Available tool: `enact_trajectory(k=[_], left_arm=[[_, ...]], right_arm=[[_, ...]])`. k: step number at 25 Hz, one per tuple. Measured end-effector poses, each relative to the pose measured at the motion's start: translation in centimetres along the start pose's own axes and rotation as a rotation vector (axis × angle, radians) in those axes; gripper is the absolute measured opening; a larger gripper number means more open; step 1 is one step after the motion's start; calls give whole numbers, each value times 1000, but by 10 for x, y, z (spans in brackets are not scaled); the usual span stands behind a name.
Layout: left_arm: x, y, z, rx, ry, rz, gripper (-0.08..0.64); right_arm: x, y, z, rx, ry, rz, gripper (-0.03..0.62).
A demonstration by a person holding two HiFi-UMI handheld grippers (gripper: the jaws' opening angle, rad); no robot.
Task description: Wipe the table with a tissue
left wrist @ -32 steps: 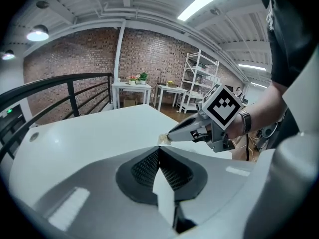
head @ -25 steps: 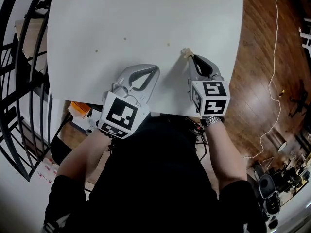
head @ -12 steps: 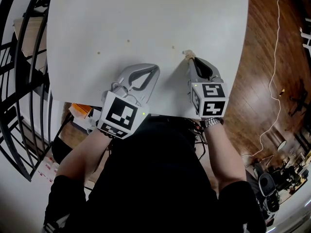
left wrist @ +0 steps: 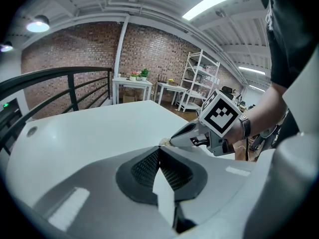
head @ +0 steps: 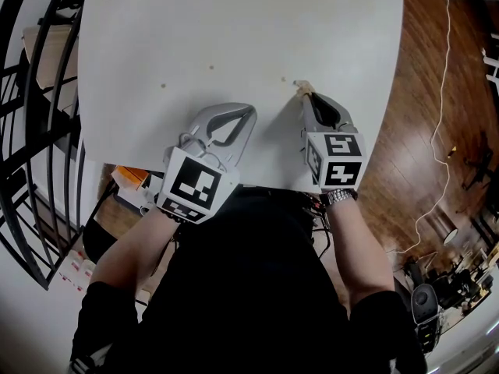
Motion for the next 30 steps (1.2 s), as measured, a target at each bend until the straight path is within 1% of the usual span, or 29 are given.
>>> enact_trajectory(k=[13,16,22,30], left_arm=[[5,-4,13,7,12,4,15],[7,-4,16,8,16,3,15],[15,-13,25,15,27,5,15],[28,-21,37,24,40,6,15]], right_arm=[[-13,13,13,-9,23,-2,17],[-14,19,21,3,34,-14,17],[-26,19,33,18,31,7,17],[-34,24,51,26,42,9,17]])
Point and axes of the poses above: the fingertips, and each gripper's own axes: x backward along the fingers, z to its left, y out of its top, the point moved 9 cm from there along x, backward along the fingers, and after that the axes turned 14 degrees about -x, right-handed, at the moved point
